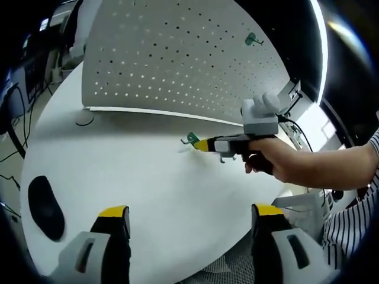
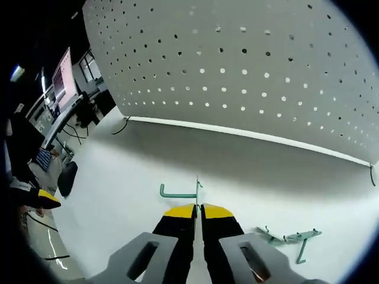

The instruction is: Insert the hook assembly into the mounting plate slot until the hook locks in place.

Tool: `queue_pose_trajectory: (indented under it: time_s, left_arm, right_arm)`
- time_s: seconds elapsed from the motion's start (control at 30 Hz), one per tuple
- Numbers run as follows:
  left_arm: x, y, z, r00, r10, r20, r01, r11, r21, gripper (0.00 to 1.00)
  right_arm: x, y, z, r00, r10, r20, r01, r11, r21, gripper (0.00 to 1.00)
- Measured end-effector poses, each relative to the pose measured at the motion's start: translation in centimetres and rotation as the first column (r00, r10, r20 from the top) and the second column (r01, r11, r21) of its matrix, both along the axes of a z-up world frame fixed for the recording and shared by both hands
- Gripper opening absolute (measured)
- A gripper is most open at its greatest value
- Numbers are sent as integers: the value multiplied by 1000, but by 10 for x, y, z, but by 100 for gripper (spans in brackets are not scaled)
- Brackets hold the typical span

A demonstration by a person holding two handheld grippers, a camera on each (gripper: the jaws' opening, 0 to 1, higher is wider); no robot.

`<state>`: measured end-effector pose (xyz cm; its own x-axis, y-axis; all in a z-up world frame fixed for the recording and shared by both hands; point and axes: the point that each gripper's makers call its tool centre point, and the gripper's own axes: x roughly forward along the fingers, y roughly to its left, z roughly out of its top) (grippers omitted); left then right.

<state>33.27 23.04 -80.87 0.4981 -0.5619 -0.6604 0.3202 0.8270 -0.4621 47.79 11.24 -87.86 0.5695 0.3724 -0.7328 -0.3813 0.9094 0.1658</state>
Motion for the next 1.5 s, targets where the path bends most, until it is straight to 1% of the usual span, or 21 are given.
queue_pose_trajectory:
  time_s: [0.07,0.17,0.23,0.33,0.4,0.5,0.57,0.67,0.77,0.83,0.93,1.0,1.07,1.1,1.13,1.2,1.3,1.33,1.4,1.47,1.5]
  left_arm:
    - [1,-2,3,1000,-1,5,1,1000,1,87]
    - [5,-2,9,1000,0,30,0,1000,16,87]
    - [7,-2,13,999,10,43,-11,1000,11,87]
    - [7,-4,16,999,12,50,-12,1000,8,87]
    - [7,-4,19,998,9,57,-10,1000,12,88]
    - [9,-5,25,998,9,69,-10,1000,9,88]
    - [12,-5,29,997,-2,84,0,1000,19,88]
    - [16,-6,37,995,-15,98,12,999,31,88]
    - [20,-10,46,993,-18,118,14,999,32,88]
    - [22,-12,49,992,-19,122,15,999,31,88]
    - [24,-18,56,991,-22,134,18,999,27,86]
    - [27,-20,61,988,-23,156,18,999,38,83]
    - [29,-24,66,986,-23,165,18,999,30,84]
    - [30,-26,68,986,-22,168,17,1000,25,84]
    - [31,-28,70,986,-16,169,13,1000,19,86]
    - [33,-31,76,983,1,185,-1,1000,3,91]
    - [35,-37,84,981,14,193,-8,999,-32,90]
    - [35,-40,86,981,20,194,-11,999,-47,90]
    - [36,-43,89,981,30,193,-18,998,-66,90]
    - [37,-47,95,980,36,194,-20,996,-84,89]
    - [38,-48,96,980,36,194,-20,996,-87,90]
  right_arm:
    - [2,0,8,1000,3,21,-3,1000,14,0]
    - [6,-2,21,998,0,58,-2,1000,30,0]
    - [9,-4,32,996,5,85,-8,999,33,0]
    - [12,-8,49,992,1,128,-8,999,51,0]
    - [11,-10,56,990,-5,143,-4,998,60,0]
    - [9,-11,65,987,-7,164,-5,997,73,0]
    - [5,-13,70,985,-9,172,-5,997,80,0]
    - [-1,-14,78,983,-17,184,-1,995,99,0]
    - [-8,-16,87,981,-31,194,6,991,131,0]
    - [-12,-19,93,978,-37,207,8,990,140,0]
    - [-19,-23,103,973,-50,223,12,986,169,0]
    - [-23,-25,110,968,-60,243,10,979,203,0]
    - [-28,-30,113,965,-67,252,16,979,201,0]
    - [-29,-30,117,962,-79,260,19,974,227,0]
    - [-31,-31,119,962,-82,262,19,971,237,0]
    - [-36,-33,123,959,-75,272,12,974,225,0]
    - [-42,-36,134,949,-76,306,0,970,242,0]
    - [-43,-37,136,949,-76,307,-3,969,248,0]
    - [-47,-36,145,945,-82,318,-15,957,290,0]
    - [-53,-36,153,940,-61,337,-43,955,294,0]
    - [-55,-35,159,934,-53,353,-58,954,296,0]
